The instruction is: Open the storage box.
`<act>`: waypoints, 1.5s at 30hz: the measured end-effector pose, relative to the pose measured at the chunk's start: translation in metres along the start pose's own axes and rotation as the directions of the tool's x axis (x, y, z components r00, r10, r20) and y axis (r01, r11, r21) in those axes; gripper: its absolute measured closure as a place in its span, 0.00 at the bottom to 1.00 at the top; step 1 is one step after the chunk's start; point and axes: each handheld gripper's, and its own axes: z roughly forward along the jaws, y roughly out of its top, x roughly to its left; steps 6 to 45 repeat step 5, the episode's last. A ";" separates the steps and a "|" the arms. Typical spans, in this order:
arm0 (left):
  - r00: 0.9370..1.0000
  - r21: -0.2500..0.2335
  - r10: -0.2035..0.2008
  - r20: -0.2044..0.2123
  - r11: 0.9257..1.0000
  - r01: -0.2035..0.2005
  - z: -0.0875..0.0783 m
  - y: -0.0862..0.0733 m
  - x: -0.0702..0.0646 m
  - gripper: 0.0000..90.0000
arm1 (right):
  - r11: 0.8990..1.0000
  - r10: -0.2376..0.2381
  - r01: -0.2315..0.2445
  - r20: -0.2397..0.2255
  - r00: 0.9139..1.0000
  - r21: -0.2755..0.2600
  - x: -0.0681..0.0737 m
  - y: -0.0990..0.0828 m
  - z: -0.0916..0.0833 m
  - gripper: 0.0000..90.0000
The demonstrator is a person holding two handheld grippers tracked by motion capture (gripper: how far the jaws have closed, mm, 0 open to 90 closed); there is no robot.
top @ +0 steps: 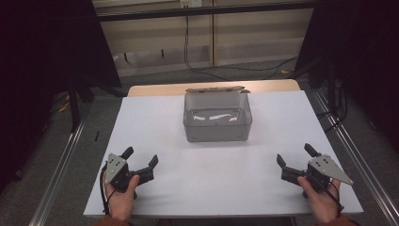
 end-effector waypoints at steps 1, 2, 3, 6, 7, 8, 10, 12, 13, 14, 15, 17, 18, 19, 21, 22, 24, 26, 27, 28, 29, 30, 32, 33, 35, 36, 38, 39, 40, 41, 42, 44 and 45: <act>1.000 0.005 0.005 -0.003 1.000 -0.005 0.001 0.000 0.000 0.03 | 1.000 0.007 -0.007 -0.005 1.000 -0.006 0.001 0.000 0.001 0.01; 1.000 0.005 -0.006 0.000 1.000 0.006 0.002 0.000 0.001 0.03 | 1.000 0.002 -0.002 -0.009 1.000 -0.008 0.002 0.001 0.003 0.01; 1.000 0.005 -0.009 0.000 1.000 0.009 0.003 0.000 0.001 0.03 | 1.000 -0.001 0.001 -0.006 1.000 -0.009 0.002 0.001 0.004 0.01; 1.000 0.008 -0.008 0.000 1.000 0.008 0.004 0.000 0.001 0.03 | 1.000 0.001 -0.001 -0.004 1.000 -0.009 0.003 0.001 0.006 0.01; 1.000 0.008 -0.008 0.000 1.000 0.008 0.004 0.000 0.001 0.03 | 1.000 0.001 -0.001 -0.004 1.000 -0.009 0.003 0.001 0.006 0.01; 1.000 0.008 -0.008 0.000 1.000 0.008 0.004 0.000 0.001 0.03 | 1.000 0.001 -0.001 -0.004 1.000 -0.009 0.003 0.001 0.006 0.01; 1.000 0.008 -0.008 0.000 1.000 0.008 0.004 0.000 0.001 0.03 | 1.000 0.001 -0.001 -0.004 1.000 -0.009 0.003 0.001 0.006 0.01; 1.000 0.008 -0.008 0.000 1.000 0.008 0.004 0.000 0.001 0.03 | 1.000 0.001 -0.001 -0.004 1.000 -0.009 0.003 0.001 0.006 0.01; 1.000 0.008 -0.008 0.000 1.000 0.008 0.004 0.000 0.001 0.03 | 1.000 0.001 -0.001 -0.004 1.000 -0.009 0.003 0.001 0.006 0.01; 1.000 0.008 -0.008 0.000 1.000 0.008 0.004 0.000 0.001 0.03 | 1.000 0.001 -0.001 -0.004 1.000 -0.009 0.003 0.001 0.006 0.01; 1.000 0.008 -0.008 0.000 1.000 0.008 0.004 0.000 0.001 0.03 | 1.000 0.001 -0.001 -0.004 1.000 -0.009 0.003 0.001 0.006 0.01; 1.000 0.008 -0.008 0.000 1.000 0.008 0.004 0.000 0.001 0.03 | 1.000 0.001 -0.001 -0.004 1.000 -0.009 0.003 0.001 0.006 0.01; 1.000 0.008 -0.008 0.000 1.000 0.008 0.004 0.000 0.001 0.03 | 1.000 0.001 -0.001 -0.004 1.000 -0.009 0.003 0.001 0.006 0.01; 1.000 0.008 -0.008 0.000 1.000 0.008 0.004 0.000 0.001 0.03 | 1.000 0.001 -0.001 -0.004 1.000 -0.009 0.003 0.001 0.006 0.01; 1.000 0.008 -0.008 0.000 1.000 0.008 0.004 0.000 0.001 0.03 | 1.000 0.001 -0.001 -0.004 1.000 -0.009 0.003 0.001 0.006 0.01; 1.000 0.008 -0.008 0.000 1.000 0.008 0.004 0.000 0.001 0.03 | 1.000 0.001 -0.001 -0.004 1.000 -0.009 0.003 0.001 0.006 0.01; 1.000 0.008 -0.008 0.000 1.000 0.008 0.004 0.000 0.001 0.03 | 1.000 0.001 -0.001 -0.004 1.000 -0.009 0.003 0.001 0.006 0.01; 1.000 0.008 -0.008 0.000 1.000 0.008 0.004 0.000 0.001 0.03 | 1.000 0.001 -0.001 -0.004 1.000 -0.009 0.003 0.001 0.006 0.01; 1.000 0.008 -0.008 0.000 1.000 0.008 0.004 0.000 0.001 0.03 | 1.000 0.001 -0.001 -0.004 1.000 -0.009 0.003 0.001 0.006 0.01; 1.000 0.008 -0.008 0.000 1.000 0.008 0.004 0.000 0.001 0.03 | 1.000 0.001 -0.001 -0.004 1.000 -0.009 0.003 0.001 0.006 0.01; 1.000 0.008 -0.008 0.000 1.000 0.008 0.004 0.000 0.001 0.03 | 1.000 0.001 -0.001 -0.004 1.000 -0.009 0.003 0.001 0.006 0.01; 1.000 0.008 -0.008 0.000 1.000 0.008 0.004 0.000 0.001 0.03 | 1.000 0.001 -0.001 -0.004 1.000 -0.009 0.003 0.001 0.006 0.01; 1.000 0.008 -0.008 0.000 1.000 0.008 0.004 0.000 0.001 0.03 | 1.000 0.001 -0.001 -0.004 1.000 -0.009 0.003 0.001 0.006 0.01; 1.000 0.008 -0.008 0.000 1.000 0.008 0.004 0.000 0.001 0.03 | 1.000 0.001 -0.001 -0.004 1.000 -0.009 0.003 0.001 0.006 0.01; 1.000 0.008 -0.008 0.000 1.000 0.008 0.004 0.000 0.001 0.03 | 1.000 0.001 -0.001 -0.004 1.000 -0.009 0.003 0.001 0.006 0.01; 1.000 0.008 -0.008 0.000 1.000 0.008 0.004 0.000 0.001 0.03 | 1.000 0.001 -0.001 -0.004 1.000 -0.009 0.003 0.001 0.006 0.01; 1.000 0.008 -0.008 0.000 1.000 0.008 0.004 0.000 0.001 0.03 | 1.000 0.001 -0.001 -0.004 1.000 -0.009 0.003 0.001 0.006 0.01; 1.000 0.008 -0.008 0.000 1.000 0.008 0.004 0.000 0.001 0.03 | 1.000 0.001 -0.001 -0.004 1.000 -0.009 0.003 0.001 0.006 0.01; 1.000 0.008 -0.008 0.000 1.000 0.008 0.004 0.000 0.001 0.03 | 1.000 0.001 -0.001 -0.004 1.000 -0.009 0.003 0.001 0.006 0.01; 1.000 0.008 -0.008 0.000 1.000 0.008 0.004 0.000 0.001 0.03 | 1.000 0.001 -0.001 -0.004 1.000 -0.009 0.003 0.001 0.006 0.01; 1.000 0.008 -0.008 0.000 1.000 0.008 0.004 0.000 0.001 0.03 | 1.000 0.001 -0.001 -0.004 1.000 -0.009 0.003 0.001 0.006 0.01; 1.000 0.008 -0.008 0.000 1.000 0.008 0.004 0.000 0.001 0.03 | 1.000 0.001 -0.001 -0.004 1.000 -0.009 0.003 0.001 0.006 0.01; 1.000 0.008 -0.008 0.000 1.000 0.008 0.004 0.000 0.001 0.03 | 1.000 0.001 -0.001 -0.004 1.000 -0.009 0.003 0.001 0.006 0.01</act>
